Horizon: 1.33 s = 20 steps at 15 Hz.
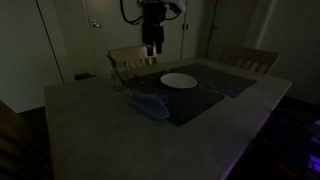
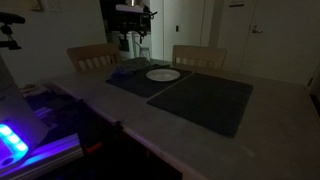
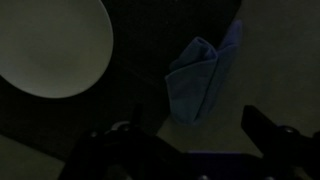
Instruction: Use the towel to wipe the plate
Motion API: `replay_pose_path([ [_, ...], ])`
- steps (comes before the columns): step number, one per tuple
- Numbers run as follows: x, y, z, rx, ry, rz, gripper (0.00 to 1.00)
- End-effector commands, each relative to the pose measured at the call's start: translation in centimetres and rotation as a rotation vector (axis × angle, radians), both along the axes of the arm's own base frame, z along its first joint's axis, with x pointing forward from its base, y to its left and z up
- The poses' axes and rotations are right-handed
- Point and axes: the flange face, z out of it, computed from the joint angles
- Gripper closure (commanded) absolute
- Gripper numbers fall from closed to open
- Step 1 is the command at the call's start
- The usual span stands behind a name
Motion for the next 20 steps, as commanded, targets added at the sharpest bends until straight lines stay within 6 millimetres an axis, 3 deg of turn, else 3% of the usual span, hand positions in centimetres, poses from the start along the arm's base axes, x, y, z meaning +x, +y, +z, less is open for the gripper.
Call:
replay_pose_path([
  [1, -1.2, 1.4, -0.8, 0.007, -0.009, -0.107, 0.0],
  [4, -2.3, 2.2, -3.3, -0.013, -0.047, -0.157, 0.0],
  [5, -1.2, 2.3, -1.7, -0.004, -0.03, -0.129, 0.0],
  [7, -2.0, 2.5, -3.2, -0.007, -0.029, -0.147, 0.0],
  [11, -2.3, 2.9, -3.9, -0.01, -0.033, -0.131, 0.0],
  [14, -3.3, 3.6, -6.9, 0.011, 0.011, -0.121, 0.0],
  [20, -4.8, 7.0, -12.1, 0.047, -0.054, 0.125, 0.0],
])
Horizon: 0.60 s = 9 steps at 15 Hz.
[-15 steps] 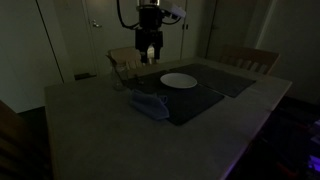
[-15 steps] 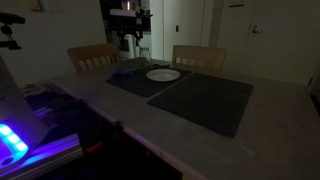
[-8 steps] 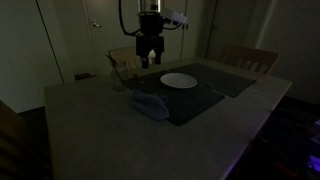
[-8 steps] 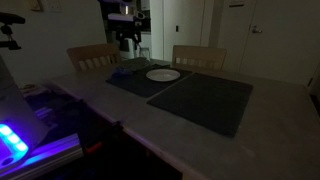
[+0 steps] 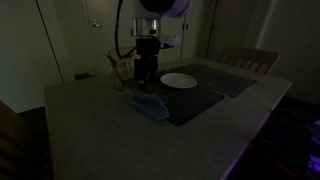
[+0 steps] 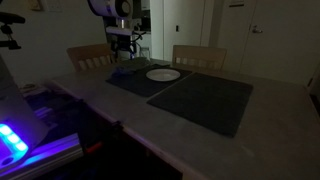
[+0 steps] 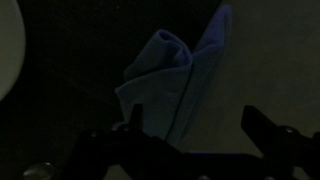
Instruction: Use the towel to wipe the plate
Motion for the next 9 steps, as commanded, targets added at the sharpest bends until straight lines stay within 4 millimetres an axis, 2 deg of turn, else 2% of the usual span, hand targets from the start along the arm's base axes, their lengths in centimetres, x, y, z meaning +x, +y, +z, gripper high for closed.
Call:
replay_pose_path([
  [1, -0.9, 2.0, -2.8, -0.01, -0.061, 0.124, 0.0],
  [5, -1.1, 3.6, -4.9, -0.105, -0.161, 0.201, 0.0],
  [9, -0.8, 2.8, -6.5, -0.163, -0.19, 0.212, 0.0],
])
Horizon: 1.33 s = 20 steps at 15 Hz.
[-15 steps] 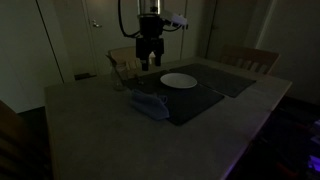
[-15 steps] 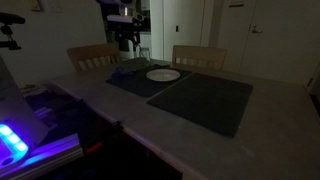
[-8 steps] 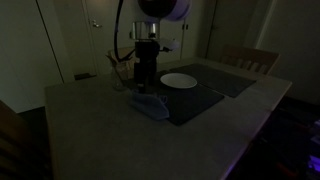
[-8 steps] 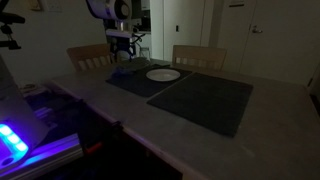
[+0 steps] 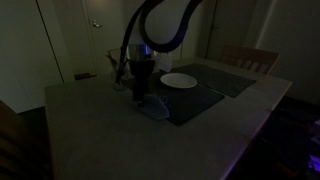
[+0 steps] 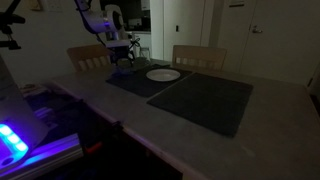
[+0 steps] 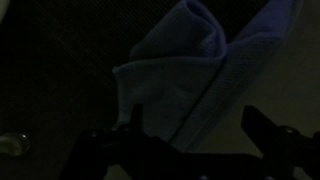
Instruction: Use the towel to wipe the plate
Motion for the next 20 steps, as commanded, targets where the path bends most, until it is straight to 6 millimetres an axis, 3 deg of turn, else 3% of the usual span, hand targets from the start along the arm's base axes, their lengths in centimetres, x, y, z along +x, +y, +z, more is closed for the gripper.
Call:
replay_pose_path([
  [1, 0.7, -1.1, -1.2, -0.034, -0.042, 0.0, 0.0],
  [7, 1.3, -2.5, -2.6, -0.026, -0.043, -0.05, 0.0],
  [8, 1.2, -2.5, -2.9, -0.016, -0.036, -0.06, 0.25],
  [9, 1.1, -2.4, -3.1, -0.011, -0.031, -0.064, 0.27],
  [16, 1.6, -2.1, -1.7, -0.019, -0.028, -0.066, 0.77],
  [19, 2.0, -3.1, -1.0, -0.051, -0.019, -0.075, 0.98],
  [20, 2.2, -3.7, -0.6, -0.07, -0.013, -0.088, 0.99],
])
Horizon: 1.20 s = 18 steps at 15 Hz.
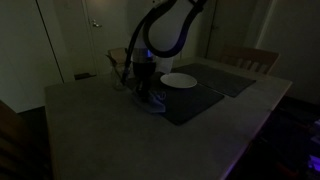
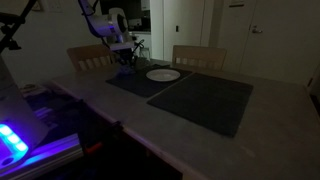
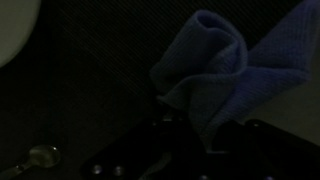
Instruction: Use the towel to wipe the plate
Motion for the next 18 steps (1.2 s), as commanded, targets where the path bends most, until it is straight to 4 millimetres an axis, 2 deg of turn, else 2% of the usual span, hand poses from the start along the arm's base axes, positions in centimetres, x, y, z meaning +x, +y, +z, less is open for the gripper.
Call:
replay_pose_path([
  [1, 0.7, -2.2, 1.0, -0.064, 0.037, -0.037, 1.0],
  [2, 0.9, -2.9, 1.4, -0.09, 0.051, -0.051, 0.97],
  [11, 3.3, -10.8, 4.6, -0.286, 0.097, -0.188, 0.97],
  [18, 4.9, -16.4, 4.2, -0.322, -0.064, -0.266, 0.97],
])
